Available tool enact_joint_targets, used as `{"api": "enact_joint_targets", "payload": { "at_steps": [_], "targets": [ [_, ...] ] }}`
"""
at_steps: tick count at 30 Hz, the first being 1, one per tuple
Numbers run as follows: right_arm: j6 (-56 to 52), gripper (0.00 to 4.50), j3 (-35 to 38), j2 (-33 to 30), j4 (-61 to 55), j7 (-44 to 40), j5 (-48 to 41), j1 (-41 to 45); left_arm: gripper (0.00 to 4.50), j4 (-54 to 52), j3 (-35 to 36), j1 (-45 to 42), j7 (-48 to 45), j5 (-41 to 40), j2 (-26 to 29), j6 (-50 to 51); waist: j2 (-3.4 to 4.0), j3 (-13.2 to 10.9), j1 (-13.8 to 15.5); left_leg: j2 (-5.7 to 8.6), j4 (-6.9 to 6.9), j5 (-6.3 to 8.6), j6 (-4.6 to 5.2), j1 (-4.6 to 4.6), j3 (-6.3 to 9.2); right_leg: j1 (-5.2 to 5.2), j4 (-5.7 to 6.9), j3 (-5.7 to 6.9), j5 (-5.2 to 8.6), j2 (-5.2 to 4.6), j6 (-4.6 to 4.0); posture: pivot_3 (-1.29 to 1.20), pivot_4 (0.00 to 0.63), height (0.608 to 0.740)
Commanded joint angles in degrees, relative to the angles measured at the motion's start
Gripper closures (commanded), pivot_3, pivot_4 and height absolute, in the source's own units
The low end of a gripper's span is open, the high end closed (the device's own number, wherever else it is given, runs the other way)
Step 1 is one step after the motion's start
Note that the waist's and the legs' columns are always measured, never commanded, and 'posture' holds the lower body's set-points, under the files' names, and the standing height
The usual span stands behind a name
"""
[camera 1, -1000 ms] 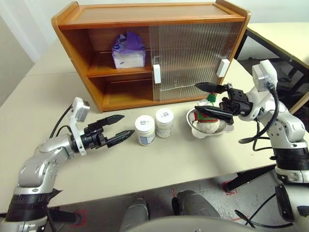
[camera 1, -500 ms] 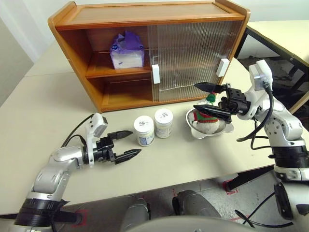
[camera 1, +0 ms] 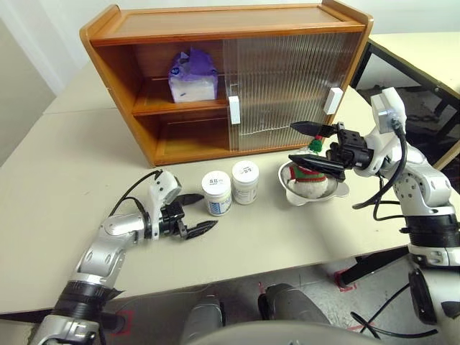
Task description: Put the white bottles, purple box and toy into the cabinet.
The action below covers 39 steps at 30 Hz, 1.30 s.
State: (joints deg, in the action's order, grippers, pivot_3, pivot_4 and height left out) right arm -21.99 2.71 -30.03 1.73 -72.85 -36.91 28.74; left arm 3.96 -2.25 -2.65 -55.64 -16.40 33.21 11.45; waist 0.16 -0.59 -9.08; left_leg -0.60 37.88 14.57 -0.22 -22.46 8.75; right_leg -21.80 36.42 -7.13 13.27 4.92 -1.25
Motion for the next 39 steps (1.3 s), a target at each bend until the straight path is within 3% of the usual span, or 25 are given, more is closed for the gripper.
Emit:
{"api": "enact_joint_targets", "payload": {
  "at_steps": [1,11,16,17,22,31,39],
  "targets": [
    [0.25,0.00,-0.83,-0.45,0.37,-0.35,1.04,0.50,0.01,0.91,0.32,-0.93,0.56,-0.95,-1.31,0.62,-0.04,0.01,-0.05,-0.01,0.00,-0.01,-0.01,0.00,-0.01,0.00,0.00,0.00,0.01,0.00,0.06,-0.21,0.009,0.740],
    [-0.05,0.00,-0.85,-0.41,0.19,-0.23,1.68,0.17,0.01,3.59,-2.09,-3.23,-1.01,-0.65,-4.26,0.18,-0.03,0.02,-0.05,-0.01,0.01,-0.06,-0.04,0.06,-0.10,0.04,-0.01,-0.03,0.12,0.04,0.43,-0.22,0.015,0.740],
    [-0.26,0.00,-0.68,-0.62,-0.25,0.02,1.62,-0.16,1.27,3.12,-3.01,-2.81,-2.39,-0.94,-4.02,1.94,-0.03,0.02,-0.06,-0.01,0.01,-0.06,-0.04,0.06,-0.11,0.06,-0.01,-0.04,0.18,0.05,0.54,-0.22,0.021,0.740],
    [-0.28,0.00,-0.68,-0.62,-0.26,0.07,1.62,-0.17,1.30,3.01,-3.13,-2.75,-2.58,-0.96,-3.92,2.34,-0.03,0.02,-0.06,0.00,0.01,-0.06,-0.04,0.07,-0.10,0.07,-0.01,-0.04,0.19,0.05,0.56,-0.22,0.021,0.740],
    [-0.34,0.00,-0.65,-0.70,-0.29,0.14,1.54,-0.13,1.30,0.98,-2.79,-1.65,-1.94,-1.24,-3.16,4.08,-0.03,0.01,-0.08,0.00,0.00,-0.06,-0.05,0.07,-0.10,0.10,-0.03,-0.08,0.25,0.04,0.64,-0.22,0.026,0.740],
    [-0.41,0.00,-1.34,-0.44,-0.72,0.27,1.79,-0.74,1.30,-0.82,10.13,-0.83,10.56,-3.83,-2.70,5.69,-0.12,-0.08,-0.43,-0.01,-0.06,-0.08,-0.07,0.10,-0.11,0.08,-0.06,-0.07,0.19,0.21,0.55,-0.21,0.030,0.740],
    [-0.09,0.00,-1.73,0.47,-0.07,0.62,1.75,0.39,1.30,1.74,13.46,-6.27,17.99,-3.29,-4.50,6.13,-0.13,-0.11,0.34,0.06,-0.03,-0.13,-0.08,0.06,-0.01,0.11,-0.07,-0.10,0.21,0.01,0.57,-0.20,0.027,0.740]
  ]
}}
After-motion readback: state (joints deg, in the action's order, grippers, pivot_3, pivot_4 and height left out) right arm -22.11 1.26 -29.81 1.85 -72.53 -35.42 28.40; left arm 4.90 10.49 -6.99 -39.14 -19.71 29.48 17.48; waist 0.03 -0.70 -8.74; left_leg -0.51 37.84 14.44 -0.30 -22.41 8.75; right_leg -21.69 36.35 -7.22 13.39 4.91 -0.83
